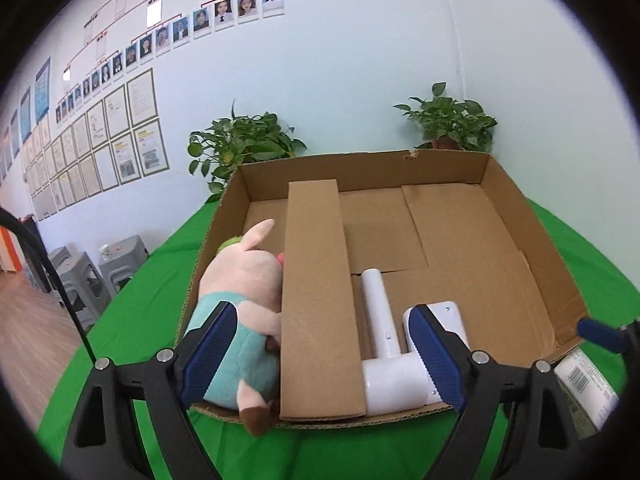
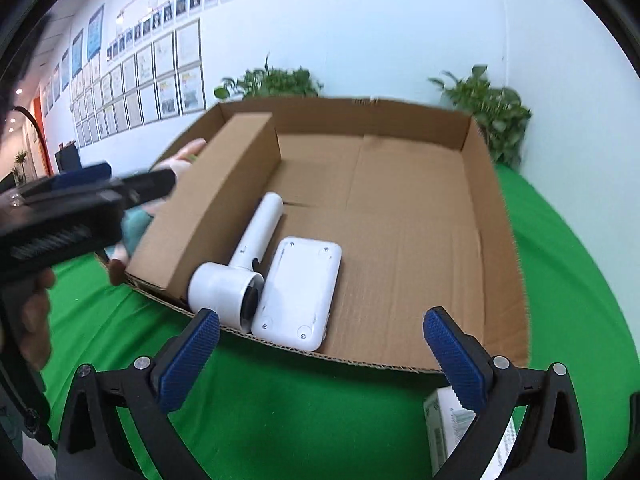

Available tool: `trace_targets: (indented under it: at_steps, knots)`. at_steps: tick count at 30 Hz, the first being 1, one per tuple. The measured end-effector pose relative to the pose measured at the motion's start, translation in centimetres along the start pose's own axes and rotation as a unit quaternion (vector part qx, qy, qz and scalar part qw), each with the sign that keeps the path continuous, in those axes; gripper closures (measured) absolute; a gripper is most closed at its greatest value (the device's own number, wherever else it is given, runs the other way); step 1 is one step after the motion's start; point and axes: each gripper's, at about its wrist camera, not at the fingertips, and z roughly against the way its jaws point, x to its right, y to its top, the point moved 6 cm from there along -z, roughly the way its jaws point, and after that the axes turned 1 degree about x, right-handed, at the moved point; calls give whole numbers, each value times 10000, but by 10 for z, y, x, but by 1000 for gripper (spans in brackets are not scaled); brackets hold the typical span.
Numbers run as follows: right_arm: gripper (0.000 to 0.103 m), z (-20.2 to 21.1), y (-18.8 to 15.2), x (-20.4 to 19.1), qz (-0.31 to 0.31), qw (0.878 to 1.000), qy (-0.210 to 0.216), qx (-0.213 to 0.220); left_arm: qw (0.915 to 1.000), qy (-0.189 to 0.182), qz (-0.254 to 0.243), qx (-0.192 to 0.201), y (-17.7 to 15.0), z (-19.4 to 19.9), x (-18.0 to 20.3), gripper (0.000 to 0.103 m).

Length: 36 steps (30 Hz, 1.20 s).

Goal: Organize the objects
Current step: 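Withdraw the right tool and move it to the white medicine box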

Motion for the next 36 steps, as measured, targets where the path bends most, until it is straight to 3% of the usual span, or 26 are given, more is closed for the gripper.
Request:
trace_targets:
  at_steps: [6,9,11,12,13,14,15,16,18,19,20,21,22,23,36]
  knots:
    - [0,59,9,18,-122,9976,-190,654,9999,31,93,-104,-10,3,-2,15]
    - [1,83,7,26,-208,9966,-179,774,9997,-21,208,-149,-14,5,-4,15]
    - [11,80,11,27,-238,9966,-177,767,9996,0,236,-168,-16,6,-4,17]
    - [30,79,11,27,-229,9969,-167,731,9996,2,245,-171,-16,6,-4,18]
    - [51,67,15,24,-207,9976,-169,636,9995,-31,253,-166,-17,7,-3,26]
    - [61,66,14,24,-187,9981,-170,565,9995,-106,260,-132,-17,9,-2,50]
    - [75,65,13,24,-188,9983,-165,535,9995,-175,249,-100,-17,10,0,84]
    - [76,65,12,25,-201,9982,-158,542,9995,-186,200,-126,-17,10,2,93]
    - [76,63,12,25,-228,9980,-122,576,9995,-220,196,-69,-17,12,3,93]
    - [72,64,13,25,-237,9977,-119,627,9994,-249,237,0,-16,14,4,91]
    - [64,64,13,25,-228,9975,-155,646,9994,-216,278,30,-15,15,3,72]
    - [32,65,13,27,-222,9974,-169,668,9993,-172,323,20,-15,15,2,52]
    - [0,66,14,28,-262,9967,-142,761,9990,-178,411,26,-14,15,1,11]
    - [1,70,14,30,-321,9952,-134,917,9985,-193,504,77,-14,16,-1,3]
    - [0,87,4,46,-396,9947,-68,947,9995,-22,298,63,-14,18,3,2]
